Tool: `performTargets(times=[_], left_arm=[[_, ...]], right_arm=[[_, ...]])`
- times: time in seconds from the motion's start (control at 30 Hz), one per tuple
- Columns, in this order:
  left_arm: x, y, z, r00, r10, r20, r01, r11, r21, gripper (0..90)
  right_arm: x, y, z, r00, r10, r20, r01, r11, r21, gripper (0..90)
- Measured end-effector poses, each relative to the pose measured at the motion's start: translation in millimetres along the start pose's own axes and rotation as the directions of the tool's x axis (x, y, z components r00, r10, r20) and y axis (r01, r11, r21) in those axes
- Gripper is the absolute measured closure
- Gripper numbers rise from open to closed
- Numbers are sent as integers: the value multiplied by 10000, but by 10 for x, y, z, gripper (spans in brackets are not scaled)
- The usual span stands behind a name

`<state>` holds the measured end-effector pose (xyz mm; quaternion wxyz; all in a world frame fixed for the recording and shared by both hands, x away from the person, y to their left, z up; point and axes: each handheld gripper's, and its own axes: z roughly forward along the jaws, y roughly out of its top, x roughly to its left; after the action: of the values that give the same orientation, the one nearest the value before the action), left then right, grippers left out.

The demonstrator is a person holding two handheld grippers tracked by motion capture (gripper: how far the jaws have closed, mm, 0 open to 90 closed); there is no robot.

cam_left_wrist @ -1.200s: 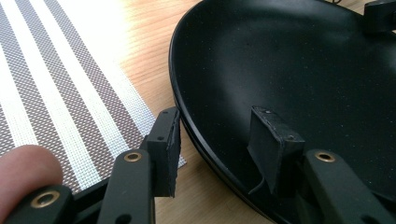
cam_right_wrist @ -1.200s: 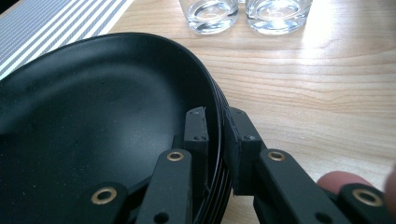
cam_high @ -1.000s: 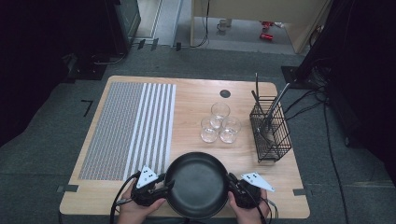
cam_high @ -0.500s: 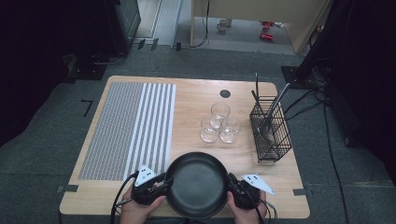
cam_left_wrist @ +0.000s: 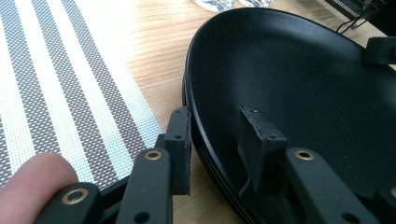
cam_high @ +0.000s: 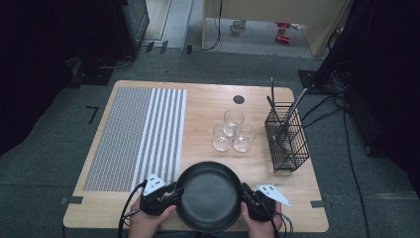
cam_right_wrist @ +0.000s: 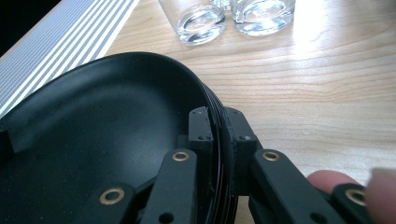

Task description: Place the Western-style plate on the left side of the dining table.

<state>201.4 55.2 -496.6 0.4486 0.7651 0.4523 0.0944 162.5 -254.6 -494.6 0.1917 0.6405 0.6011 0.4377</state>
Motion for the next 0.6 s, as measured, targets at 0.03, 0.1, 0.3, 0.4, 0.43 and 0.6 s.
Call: performTargets(times=[0.03,0.1,0.3,0.4,0.43,0.6], left_arm=[[-4,-4,1,10000,96,-2,-96,10000,20,651],[-22,-17,2,9996,264,20,-265,9996,37,607],[-21,-55,-35,9990,363,247,-367,9992,160,564],[-26,-67,-52,9990,352,267,-357,9992,171,563],[-31,-69,-57,9990,378,246,-383,9991,194,562],[-47,-77,-51,9989,397,231,-402,9990,218,529]], right_arm=[[0,2,0,10000,-8,-4,8,10000,28,839],[-2,2,1,10000,-33,-17,33,10000,21,834],[-13,-16,-36,9998,-23,-183,24,10000,75,812],[-8,-21,-46,9999,-22,-146,23,10000,90,805],[-4,-26,-47,9999,-44,-133,45,10000,51,802],[9,-45,-45,10000,28,-62,-28,9999,-106,799]])
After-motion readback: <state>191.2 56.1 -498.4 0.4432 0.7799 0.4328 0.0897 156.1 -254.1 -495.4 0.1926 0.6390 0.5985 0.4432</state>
